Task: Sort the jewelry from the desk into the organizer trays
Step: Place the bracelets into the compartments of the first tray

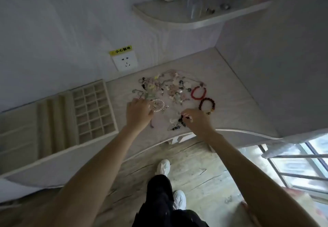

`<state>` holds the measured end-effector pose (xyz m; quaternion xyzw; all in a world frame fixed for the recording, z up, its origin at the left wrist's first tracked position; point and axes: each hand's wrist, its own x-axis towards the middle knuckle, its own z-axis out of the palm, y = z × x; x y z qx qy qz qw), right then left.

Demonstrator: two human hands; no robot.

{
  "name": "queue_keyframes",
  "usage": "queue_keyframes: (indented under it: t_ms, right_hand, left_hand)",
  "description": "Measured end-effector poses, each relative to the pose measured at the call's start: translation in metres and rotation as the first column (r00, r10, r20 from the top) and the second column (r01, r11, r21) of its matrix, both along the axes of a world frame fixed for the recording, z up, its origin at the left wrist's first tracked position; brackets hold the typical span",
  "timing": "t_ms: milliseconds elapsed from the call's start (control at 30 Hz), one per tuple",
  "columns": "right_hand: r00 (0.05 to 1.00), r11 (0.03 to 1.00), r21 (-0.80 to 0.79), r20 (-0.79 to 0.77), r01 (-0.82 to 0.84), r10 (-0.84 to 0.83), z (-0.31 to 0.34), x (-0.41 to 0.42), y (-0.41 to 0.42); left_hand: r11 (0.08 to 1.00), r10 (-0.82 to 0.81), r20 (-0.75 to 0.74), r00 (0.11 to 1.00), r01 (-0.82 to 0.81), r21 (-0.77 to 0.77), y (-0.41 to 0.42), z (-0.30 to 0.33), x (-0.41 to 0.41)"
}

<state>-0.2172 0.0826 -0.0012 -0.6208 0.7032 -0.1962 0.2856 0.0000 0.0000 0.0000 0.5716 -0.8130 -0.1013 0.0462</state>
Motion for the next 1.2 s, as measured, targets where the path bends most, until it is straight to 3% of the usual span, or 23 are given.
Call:
queue_keyframes:
  t_ms: [167,300,500,600,733,833,900,1000,1067,1200]
  right_hand:
    - [0.995,0.979,-0.19,-0.079,-0.075,0.061,-0.012,0.036,-0.037]
    - [0.96,0.979,-0.083,-0.226,-0.188,0.166,-0.022,0.062,-0.062]
    - [0.977,0.99,-0.138,-0.214,-0.012,-0.018,-0.02,0.064,-0.081]
    - [0.984,0.973,-0.221,-0.151,0.064,-0.099,-0.008,0.059,-0.094]
    - [0.965,0.944,-0.222,0.146,0.246,-0.217,0.032,0.056,-0.107]
    - [0.911,0.911,-0.225,0.315,0.346,-0.268,0.054,0.055,-0.11]
    - [0.819,0.918,-0.094,0.494,0.385,-0.292,0.062,0.057,-0.108]
    - [0.553,0.933,0.247,0.753,0.263,-0.356,0.068,0.072,-0.096]
    - [0.52,0.929,0.344,0.774,0.134,-0.361,0.065,0.1,-0.084]
    - [0.621,0.944,0.324,0.753,-0.064,-0.217,0.052,0.164,-0.063]
  left_hand:
    - [0.99,-0.055,-0.04,0.998,0.05,-0.133,-0.002,-0.026,0.006]
    - [0.986,-0.102,-0.095,0.99,0.088,-0.141,-0.009,-0.035,0.008]
    - [0.981,-0.13,-0.152,0.98,0.105,-0.165,-0.025,-0.035,0.001]
    - [0.989,-0.115,-0.329,0.937,0.076,-0.13,-0.041,-0.014,-0.013]
    - [0.996,-0.061,-0.645,0.762,0.086,0.007,-0.058,0.027,-0.029]
    - [0.936,0.197,-0.863,0.466,0.172,0.307,-0.058,0.057,-0.022]
    - [0.824,0.455,-0.855,0.248,0.247,0.51,-0.051,0.068,-0.008]
    - [0.689,0.7,-0.714,-0.021,0.283,0.667,-0.031,0.068,0.021]
    - [0.677,0.736,-0.674,-0.068,0.122,0.726,-0.007,0.062,0.045]
    - [0.705,0.693,-0.72,-0.032,-0.179,0.687,0.038,0.05,0.102]
